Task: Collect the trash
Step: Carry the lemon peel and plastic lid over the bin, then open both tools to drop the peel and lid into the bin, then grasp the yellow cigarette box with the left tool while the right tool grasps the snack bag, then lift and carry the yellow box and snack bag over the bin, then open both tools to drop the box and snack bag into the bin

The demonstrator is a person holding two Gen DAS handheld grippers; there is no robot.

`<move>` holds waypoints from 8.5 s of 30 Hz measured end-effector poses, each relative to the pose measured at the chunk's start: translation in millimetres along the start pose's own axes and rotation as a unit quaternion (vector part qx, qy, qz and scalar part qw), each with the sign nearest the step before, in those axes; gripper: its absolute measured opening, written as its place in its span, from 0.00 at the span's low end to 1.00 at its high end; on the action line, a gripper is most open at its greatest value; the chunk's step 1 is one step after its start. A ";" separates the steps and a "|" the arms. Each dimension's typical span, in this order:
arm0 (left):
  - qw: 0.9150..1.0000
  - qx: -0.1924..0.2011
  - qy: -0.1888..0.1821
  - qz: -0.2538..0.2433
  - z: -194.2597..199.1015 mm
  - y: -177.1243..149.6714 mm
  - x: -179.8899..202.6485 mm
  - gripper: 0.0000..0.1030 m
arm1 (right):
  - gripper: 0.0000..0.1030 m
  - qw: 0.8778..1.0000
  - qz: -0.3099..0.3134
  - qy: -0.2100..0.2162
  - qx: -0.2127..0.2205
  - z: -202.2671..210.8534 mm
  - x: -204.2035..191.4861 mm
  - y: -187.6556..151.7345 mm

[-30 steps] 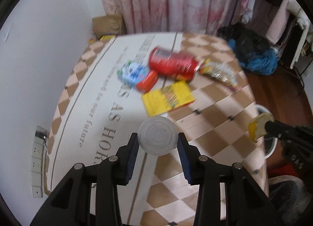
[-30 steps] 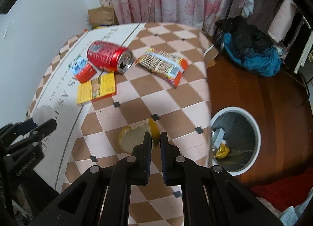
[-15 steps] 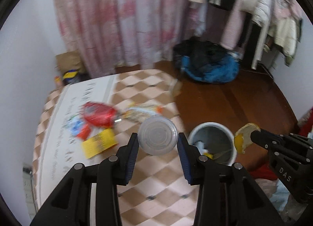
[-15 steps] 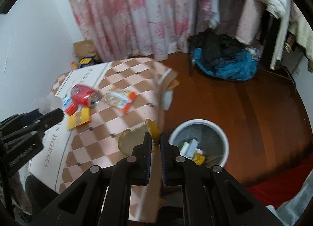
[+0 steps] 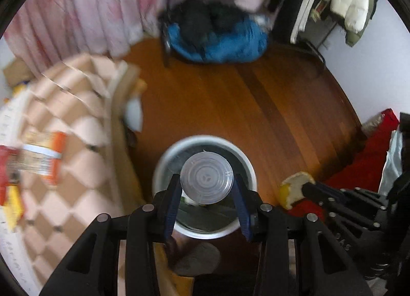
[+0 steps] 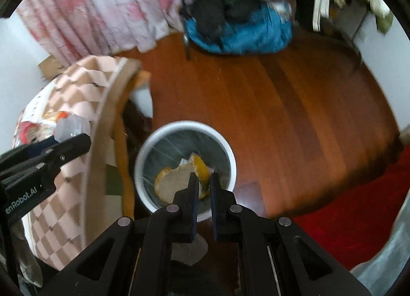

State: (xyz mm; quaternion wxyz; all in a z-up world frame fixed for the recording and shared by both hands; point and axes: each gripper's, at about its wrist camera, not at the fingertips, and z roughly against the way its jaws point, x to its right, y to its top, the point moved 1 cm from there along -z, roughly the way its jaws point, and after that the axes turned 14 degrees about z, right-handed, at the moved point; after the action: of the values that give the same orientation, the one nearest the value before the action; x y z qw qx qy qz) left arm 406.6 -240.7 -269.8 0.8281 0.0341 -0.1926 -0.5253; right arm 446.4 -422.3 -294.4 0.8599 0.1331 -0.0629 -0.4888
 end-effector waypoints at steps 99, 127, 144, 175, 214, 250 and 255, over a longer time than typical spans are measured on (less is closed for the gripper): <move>0.978 -0.010 0.187 -0.094 55.7 -15.6 -308.2 0.98 | 0.52 0.965 0.214 0.068 -0.132 -80.6 -336.4 133.7; 0.981 -0.085 0.123 -0.122 29.1 3.4 -303.7 0.72 | 0.85 0.962 0.196 0.141 -0.131 -79.4 -335.6 122.7; 0.987 -0.056 0.127 0.082 60.8 -34.9 -331.7 0.59 | 0.84 0.950 0.265 0.121 -0.114 -87.3 -362.5 100.8; 0.968 0.095 0.164 0.162 146.8 -95.9 -309.2 0.57 | 0.21 0.967 0.208 0.143 0.028 10.8 -335.0 59.5; 1.000 -0.017 0.005 0.002 -60.4 -3.1 -4.5 0.58 | 0.18 0.997 -0.040 0.054 -0.040 -96.0 25.9 -3.1; 0.997 0.027 0.077 -0.017 -8.9 -24.1 -12.4 0.93 | 1.00 0.995 -0.066 -0.010 -0.069 -48.0 18.6 -26.3; 0.996 0.046 0.080 -0.018 17.5 -27.9 -10.2 0.93 | 1.00 0.997 -0.063 -0.006 -0.055 -17.9 8.3 -29.7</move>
State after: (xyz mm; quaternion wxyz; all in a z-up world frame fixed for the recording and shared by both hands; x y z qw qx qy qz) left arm 372.7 -241.6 -263.8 0.8288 0.1179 -0.1491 -0.5263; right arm 430.5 -440.9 -320.3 0.8333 0.0865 -0.0323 -0.5451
